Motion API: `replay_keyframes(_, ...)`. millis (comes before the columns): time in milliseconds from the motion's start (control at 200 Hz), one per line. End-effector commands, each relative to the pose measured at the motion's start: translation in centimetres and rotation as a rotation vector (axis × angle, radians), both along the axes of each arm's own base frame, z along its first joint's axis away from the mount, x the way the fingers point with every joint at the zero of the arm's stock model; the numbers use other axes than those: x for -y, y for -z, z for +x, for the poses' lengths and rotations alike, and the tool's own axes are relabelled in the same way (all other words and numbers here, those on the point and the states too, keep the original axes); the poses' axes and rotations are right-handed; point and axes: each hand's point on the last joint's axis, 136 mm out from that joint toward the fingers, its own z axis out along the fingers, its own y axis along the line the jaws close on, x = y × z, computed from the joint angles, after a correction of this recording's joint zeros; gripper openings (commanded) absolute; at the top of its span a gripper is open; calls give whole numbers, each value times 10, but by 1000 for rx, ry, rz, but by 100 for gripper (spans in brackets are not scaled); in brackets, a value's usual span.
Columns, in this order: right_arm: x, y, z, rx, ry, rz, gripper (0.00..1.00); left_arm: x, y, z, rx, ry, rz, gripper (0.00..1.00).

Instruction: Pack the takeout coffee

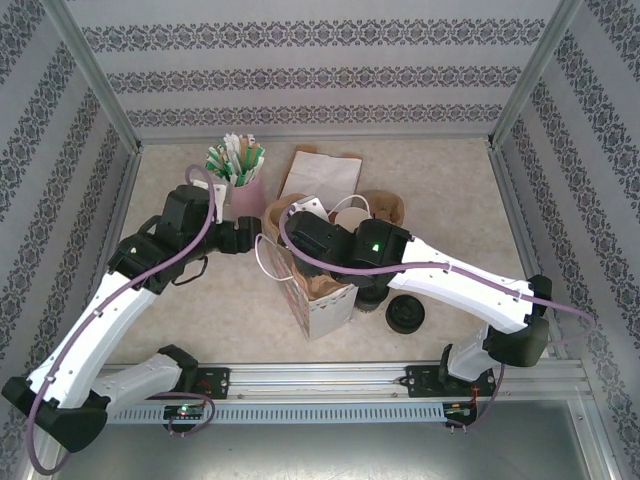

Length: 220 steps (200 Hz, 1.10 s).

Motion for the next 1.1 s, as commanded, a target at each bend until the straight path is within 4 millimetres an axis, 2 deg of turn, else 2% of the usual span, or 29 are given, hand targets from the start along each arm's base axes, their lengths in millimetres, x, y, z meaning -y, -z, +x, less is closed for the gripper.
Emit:
replay_keyframes(0, 1, -5, 4, -7, 27, 27, 38, 10, -13, 6, 16, 57, -61, 84)
replay_keyframes(385, 3, -3, 4, -17, 35, 43, 37, 12, -20, 23, 9, 52, -147, 80)
replay_keyframes(724, 4, -2, 4, -24, 32, 54, 37, 33, -12, 26, -60, 141, -213, 74)
replay_keyframes(1094, 5, 0, 2, -35, 30, 55, 37, 21, 1, 39, -79, 71, -195, 66)
